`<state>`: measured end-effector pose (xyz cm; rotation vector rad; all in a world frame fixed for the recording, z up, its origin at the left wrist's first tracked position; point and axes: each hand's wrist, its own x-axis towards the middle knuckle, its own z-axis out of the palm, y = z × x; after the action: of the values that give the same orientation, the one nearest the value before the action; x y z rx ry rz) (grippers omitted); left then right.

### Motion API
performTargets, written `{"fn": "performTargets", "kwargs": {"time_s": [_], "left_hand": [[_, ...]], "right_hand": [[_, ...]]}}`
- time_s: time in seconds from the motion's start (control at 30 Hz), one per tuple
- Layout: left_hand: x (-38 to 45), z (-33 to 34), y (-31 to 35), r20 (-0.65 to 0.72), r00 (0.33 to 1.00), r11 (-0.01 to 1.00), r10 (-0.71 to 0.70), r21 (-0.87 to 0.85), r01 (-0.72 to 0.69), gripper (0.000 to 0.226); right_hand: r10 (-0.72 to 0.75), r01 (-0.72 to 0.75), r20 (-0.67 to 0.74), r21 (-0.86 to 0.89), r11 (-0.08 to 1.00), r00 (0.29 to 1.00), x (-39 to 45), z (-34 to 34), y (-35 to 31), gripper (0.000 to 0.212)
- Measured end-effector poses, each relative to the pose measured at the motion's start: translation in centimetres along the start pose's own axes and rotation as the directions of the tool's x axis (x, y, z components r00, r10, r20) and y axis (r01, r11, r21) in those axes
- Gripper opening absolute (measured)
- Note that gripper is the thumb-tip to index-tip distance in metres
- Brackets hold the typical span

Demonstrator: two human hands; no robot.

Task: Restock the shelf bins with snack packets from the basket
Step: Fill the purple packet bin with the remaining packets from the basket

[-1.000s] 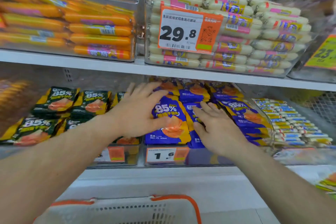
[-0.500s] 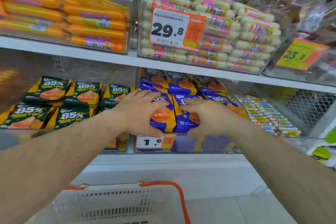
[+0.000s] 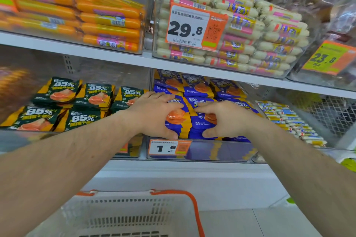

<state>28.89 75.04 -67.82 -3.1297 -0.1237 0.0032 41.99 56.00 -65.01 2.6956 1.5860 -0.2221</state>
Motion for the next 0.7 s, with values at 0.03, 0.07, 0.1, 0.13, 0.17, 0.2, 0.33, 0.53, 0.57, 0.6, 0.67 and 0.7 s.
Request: {"fn": "performTargets", "kwargs": {"time_s": [0.03,0.07,0.1,0.13,0.17,0.2,0.33,0.53,0.57,0.6,0.67,0.7], "left_hand": [[0.1,0.0,0.0,0.000,1.000,1.000,0.000,-0.002,0.000,0.097],[0.1,0.0,0.0,0.001,1.000,1.000,0.000,-0.004,0.000,0.098],[0.0,0.0,0.0,0.002,1.000,1.000,0.002,-0.006,-0.002,0.100],[0.0,0.1,-0.1,0.001,1.000,1.000,0.004,-0.006,-0.004,0.102],[-0.1,0.2,-0.1,-0.002,1.000,1.000,0.007,-0.005,-0.007,0.104],[-0.1,0.2,-0.1,-0.005,1.000,1.000,0.008,-0.003,-0.008,0.106],[-0.3,0.2,-0.1,-0.012,1.000,1.000,0.009,-0.016,-0.009,0.110],[-0.5,0.2,0.1,-0.023,1.000,0.998,0.008,-0.054,-0.009,0.115],[-0.6,0.1,0.1,-0.028,1.000,0.998,0.010,-0.068,-0.012,0.116],[-0.8,0.0,0.0,-0.039,0.999,0.996,0.015,-0.085,-0.019,0.116],[-1.7,-0.4,-0.3,-0.080,0.996,0.992,0.028,-0.121,-0.038,0.114],[-2.5,-0.6,-0.8,-0.109,0.994,0.990,0.030,-0.134,-0.045,0.112]], "right_hand": [[-0.005,0.005,-0.008,-0.001,1.000,1.000,0.0,0.1,0.0,0.084],[-0.009,0.009,-0.012,-0.002,1.000,1.000,-0.1,0.2,0.0,0.086],[-0.011,0.011,-0.016,-0.003,1.000,1.000,-0.1,0.3,-0.1,0.087],[-0.013,0.013,-0.021,-0.006,1.000,1.000,-0.2,0.5,-0.1,0.089],[-0.015,0.015,-0.028,-0.010,1.000,0.999,-0.2,0.7,-0.2,0.090],[-0.016,0.015,-0.034,-0.015,1.000,0.999,-0.3,0.8,-0.2,0.092],[-0.008,0.006,-0.045,-0.026,1.000,0.999,-0.6,1.3,-0.3,0.094],[0.005,-0.006,-0.032,-0.037,0.999,0.999,-1.1,1.0,-0.4,0.097],[0.004,-0.006,-0.029,-0.042,0.999,1.000,-1.1,0.9,-0.5,0.098],[0.006,-0.007,-0.031,-0.040,0.999,0.999,-1.2,0.9,-0.7,0.099],[0.000,-0.002,-0.076,-0.021,1.000,0.997,-1.4,0.8,-1.4,0.100],[-0.020,0.020,-0.132,-0.003,1.000,0.991,-1.5,0.7,-2.2,0.099]]}}
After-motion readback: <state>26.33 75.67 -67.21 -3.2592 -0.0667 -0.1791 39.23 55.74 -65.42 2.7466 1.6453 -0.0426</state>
